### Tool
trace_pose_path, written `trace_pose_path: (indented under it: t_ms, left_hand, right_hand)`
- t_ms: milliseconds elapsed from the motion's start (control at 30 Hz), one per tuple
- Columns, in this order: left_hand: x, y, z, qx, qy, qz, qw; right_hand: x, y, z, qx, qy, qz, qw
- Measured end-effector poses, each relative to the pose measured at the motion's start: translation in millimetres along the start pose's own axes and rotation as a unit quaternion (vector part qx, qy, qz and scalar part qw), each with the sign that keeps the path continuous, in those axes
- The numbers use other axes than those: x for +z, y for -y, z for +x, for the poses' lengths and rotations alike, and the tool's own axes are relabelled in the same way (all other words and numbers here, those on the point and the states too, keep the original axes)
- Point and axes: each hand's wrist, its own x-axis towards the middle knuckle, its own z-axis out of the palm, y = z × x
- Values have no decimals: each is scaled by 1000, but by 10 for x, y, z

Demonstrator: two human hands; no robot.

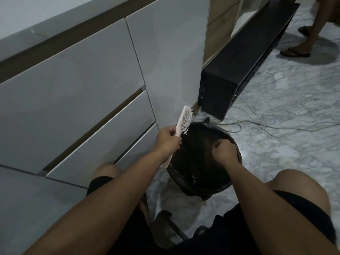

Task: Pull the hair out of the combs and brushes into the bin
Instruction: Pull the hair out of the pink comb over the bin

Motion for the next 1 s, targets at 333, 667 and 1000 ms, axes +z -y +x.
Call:
trace_pose_path:
  t_ms: [333, 667, 1000]
  left_hand:
    - [-36, 25, 58, 1, 2, -3, 1000]
    - [-12, 100, 55, -31, 71, 39, 996]
    - [22, 128, 31, -54, 107, 38, 992]
  right_hand:
    - [101, -33, 55, 3, 131, -4, 991]
    - [55, 34, 82, -17, 163, 1, 986]
    - [-18, 105, 61, -97, 59, 79, 990]
